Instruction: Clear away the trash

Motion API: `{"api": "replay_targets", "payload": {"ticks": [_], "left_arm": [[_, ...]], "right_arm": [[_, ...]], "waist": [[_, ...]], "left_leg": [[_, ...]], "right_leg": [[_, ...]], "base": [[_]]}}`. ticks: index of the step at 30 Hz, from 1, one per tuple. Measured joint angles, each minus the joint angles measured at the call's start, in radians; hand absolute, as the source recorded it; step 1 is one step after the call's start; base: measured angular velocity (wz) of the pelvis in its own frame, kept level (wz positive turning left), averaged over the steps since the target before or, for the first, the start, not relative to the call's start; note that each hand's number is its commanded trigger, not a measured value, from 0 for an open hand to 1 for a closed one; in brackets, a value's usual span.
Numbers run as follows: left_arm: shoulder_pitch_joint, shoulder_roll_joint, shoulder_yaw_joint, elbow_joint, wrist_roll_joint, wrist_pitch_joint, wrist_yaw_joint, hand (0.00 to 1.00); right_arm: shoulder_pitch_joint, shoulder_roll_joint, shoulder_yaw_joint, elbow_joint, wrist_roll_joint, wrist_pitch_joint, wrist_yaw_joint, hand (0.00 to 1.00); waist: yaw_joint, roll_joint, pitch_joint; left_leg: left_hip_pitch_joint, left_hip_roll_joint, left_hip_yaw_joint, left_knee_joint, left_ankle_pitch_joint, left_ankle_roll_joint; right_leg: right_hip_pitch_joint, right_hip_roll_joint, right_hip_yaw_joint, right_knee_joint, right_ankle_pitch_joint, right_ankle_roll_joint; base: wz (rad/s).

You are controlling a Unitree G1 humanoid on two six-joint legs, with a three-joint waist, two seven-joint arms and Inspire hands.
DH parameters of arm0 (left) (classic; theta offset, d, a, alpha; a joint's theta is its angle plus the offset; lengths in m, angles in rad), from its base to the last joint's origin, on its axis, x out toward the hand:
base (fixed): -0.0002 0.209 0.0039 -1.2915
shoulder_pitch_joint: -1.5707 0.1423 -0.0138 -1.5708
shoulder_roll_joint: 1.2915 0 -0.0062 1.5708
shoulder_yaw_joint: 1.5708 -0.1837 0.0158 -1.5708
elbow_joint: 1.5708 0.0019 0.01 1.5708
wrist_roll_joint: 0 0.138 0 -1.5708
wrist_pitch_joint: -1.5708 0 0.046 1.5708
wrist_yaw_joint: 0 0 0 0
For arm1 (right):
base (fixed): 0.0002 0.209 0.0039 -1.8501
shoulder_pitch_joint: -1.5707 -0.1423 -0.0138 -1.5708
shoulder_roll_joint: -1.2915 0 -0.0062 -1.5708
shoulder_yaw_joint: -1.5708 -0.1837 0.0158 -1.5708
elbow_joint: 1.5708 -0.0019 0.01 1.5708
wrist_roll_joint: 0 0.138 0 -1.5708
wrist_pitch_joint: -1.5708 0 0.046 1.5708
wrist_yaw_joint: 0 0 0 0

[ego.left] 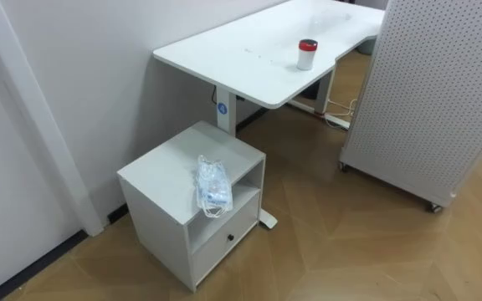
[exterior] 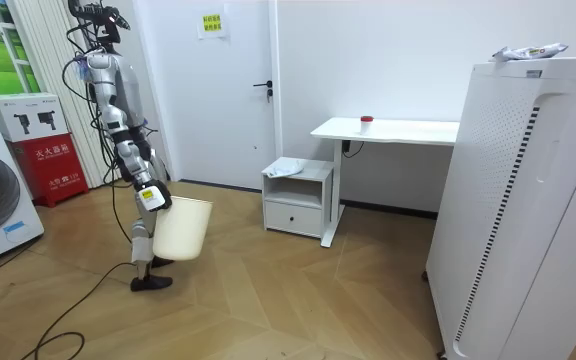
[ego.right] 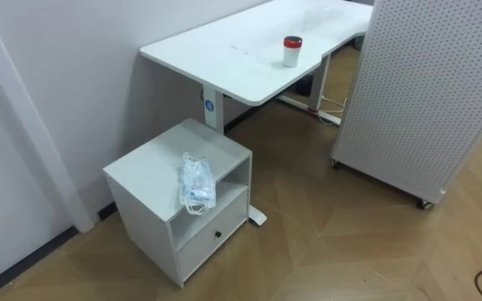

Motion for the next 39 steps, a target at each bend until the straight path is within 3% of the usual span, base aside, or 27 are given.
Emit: {"api": "replay_targets", "payload": {"ticks": [3,15,26,29,31,34,36,38,39], "left_arm": [[0.009,0.0,-0.003,0.0,-0.002,0.0,0.0,0.0],[0.029,0.001,-0.022,0.002,-0.001,0.029,-0.001,0.0],[0.024,0.002,-0.008,0.028,0.033,0.029,-0.006,0.0],[0.012,0.004,0.01,0.029,0.07,0.028,-0.014,0.0],[0.012,0.011,0.01,0.029,0.072,0.029,-0.022,0.0],[0.013,0.016,0.01,0.026,0.072,0.031,-0.026,0.0],[0.014,0.013,0.009,0.026,0.073,0.038,-0.03,0.0],[0.019,0.014,0.01,0.029,0.072,0.054,-0.032,0.0],[0.027,0.014,0.009,0.028,0.072,0.06,-0.032,0.0]], "right_arm": [[0.001,0.0,0.0,0.0,0.0,0.0,0.0,1.0],[0.0,0.0,0.0,0.01,0.004,0.001,0.003,1.0],[0.004,0.0,-0.003,0.008,0.012,0.002,0.013,1.0],[0.005,-0.002,-0.019,0.005,0.007,0.002,0.019,1.0],[0.005,-0.003,-0.02,0.004,0.008,0.003,0.021,1.0],[0.005,-0.004,-0.02,0.001,0.008,0.001,0.024,1.0],[0.006,-0.005,-0.028,0.001,0.008,0.002,0.024,1.0],[0.012,-0.005,-0.03,0.0,0.015,0.002,0.024,1.0],[0.011,-0.006,-0.03,-0.006,0.016,0.002,0.021,1.0]], "waist": [[-0.001,0.0,0.003],[-0.001,-0.003,0.0002],[-0.002,-0.018,0.0016],[-0.002,-0.017,0.0078],[-0.001,-0.013,0.0112],[0.001,-0.013,0.0075],[-0.003,-0.011,0.0049],[-0.003,-0.015,0.0058],[-0.002,-0.026,0.008]], "left_leg": [[0.0,0.0,-0.001,0.001,0.0,0.0],[0.001,0.0,-0.003,0.001,0.0,0.0],[-0.029,0.002,-0.011,0.033,-0.005,-0.001],[-0.067,0.013,-0.024,0.127,-0.048,-0.004],[-0.093,0.027,-0.028,0.206,-0.087,-0.01],[-0.116,0.042,-0.016,0.284,-0.116,-0.019],[-0.121,0.047,-0.001,0.309,-0.117,-0.022],[-0.156,0.049,0.012,0.377,-0.097,-0.049],[-0.215,0.046,0.019,0.471,-0.073,-0.057]], "right_leg": [[0.0,0.0,0.0,0.0,0.0,0.0],[-0.001,0.001,-0.001,0.0,0.0,0.0],[-0.005,0.001,-0.01,0.007,-0.004,-0.002],[-0.015,0.005,-0.019,0.053,-0.036,-0.006],[-0.031,0.008,-0.03,0.123,-0.081,-0.009],[-0.049,0.01,-0.035,0.181,-0.134,-0.013],[-0.049,0.011,-0.035,0.195,-0.149,-0.02],[-0.046,0.004,-0.037,0.196,-0.152,-0.026],[-0.033,-0.005,-0.013,0.195,-0.155,-0.03]], "base": [[0.0],[0.0],[0.03],[0.11],[0.1],[0.14],[0.2],[0.13],[0.09]]}}
